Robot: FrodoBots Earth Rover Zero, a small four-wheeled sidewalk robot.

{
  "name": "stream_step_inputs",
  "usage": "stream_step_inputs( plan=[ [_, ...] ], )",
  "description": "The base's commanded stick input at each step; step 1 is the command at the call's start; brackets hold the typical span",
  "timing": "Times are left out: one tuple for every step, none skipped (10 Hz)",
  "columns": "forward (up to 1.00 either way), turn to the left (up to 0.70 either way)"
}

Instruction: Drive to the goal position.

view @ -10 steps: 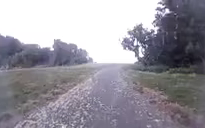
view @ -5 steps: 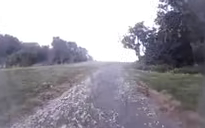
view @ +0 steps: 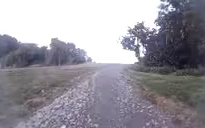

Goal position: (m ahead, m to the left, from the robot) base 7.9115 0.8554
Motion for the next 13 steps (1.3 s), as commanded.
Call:
stream_step_inputs(
  plan=[
    [0.69, -0.10],
    [0.69, -0.10],
    [0.69, -0.10],
    [0.69, -0.10],
    [0.69, -0.10],
    [0.69, 0.00],
    [0.69, 0.00],
    [0.69, -0.03],
    [0.69, -0.07],
    [0.69, -0.11],
    [0.69, -0.11],
    [0.69, -0.11],
    [0.69, -0.11]
  ],
)
